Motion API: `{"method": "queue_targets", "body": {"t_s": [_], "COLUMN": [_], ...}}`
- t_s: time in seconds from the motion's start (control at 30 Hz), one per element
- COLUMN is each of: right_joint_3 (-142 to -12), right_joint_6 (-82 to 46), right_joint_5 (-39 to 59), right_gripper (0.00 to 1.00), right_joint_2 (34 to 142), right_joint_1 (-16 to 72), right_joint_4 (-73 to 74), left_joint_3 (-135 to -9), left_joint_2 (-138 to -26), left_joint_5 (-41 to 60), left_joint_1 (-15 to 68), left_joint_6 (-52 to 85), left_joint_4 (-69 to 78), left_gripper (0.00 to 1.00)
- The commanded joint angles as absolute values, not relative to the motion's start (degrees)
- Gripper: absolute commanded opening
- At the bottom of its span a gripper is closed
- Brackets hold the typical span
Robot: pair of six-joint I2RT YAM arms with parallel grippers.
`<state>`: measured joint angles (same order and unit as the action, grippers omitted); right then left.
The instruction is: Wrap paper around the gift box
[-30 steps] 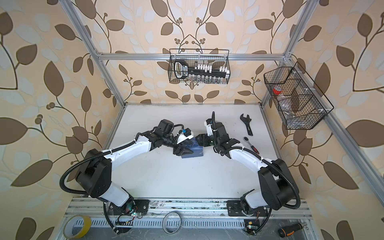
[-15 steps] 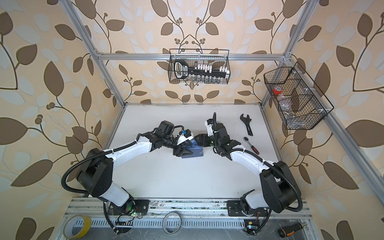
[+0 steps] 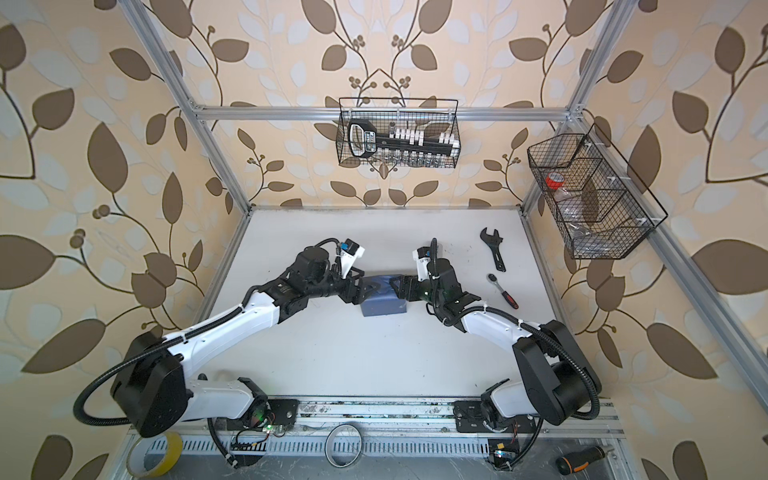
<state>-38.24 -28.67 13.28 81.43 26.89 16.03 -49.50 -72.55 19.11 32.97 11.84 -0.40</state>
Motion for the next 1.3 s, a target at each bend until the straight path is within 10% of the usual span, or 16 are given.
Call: {"method": "queue_targets", "body": {"t_s": [0.0,1.27], "right_joint_3": [-36.02,-37.43], "right_joint_6": [-28.04,-29.90], "right_joint_5": [14.46,17.60], "right_gripper": [0.79,0.81], "right_joint_2": [83.65,82.31], "right_joint_1": [27.50,26.41], "right_joint_4": [12.06,9.74], "left_joint_3": [-47.11,-48.33], "left_joint_2": [-70.58,-84.56], "left_joint_5": [8.49,19.47], "left_joint_1": [33.05,32.31], "left_joint_6": [25.81,27.94], "left_joint_4": [-1.89,-1.85], "left_gripper": [0.96,0.96]}}
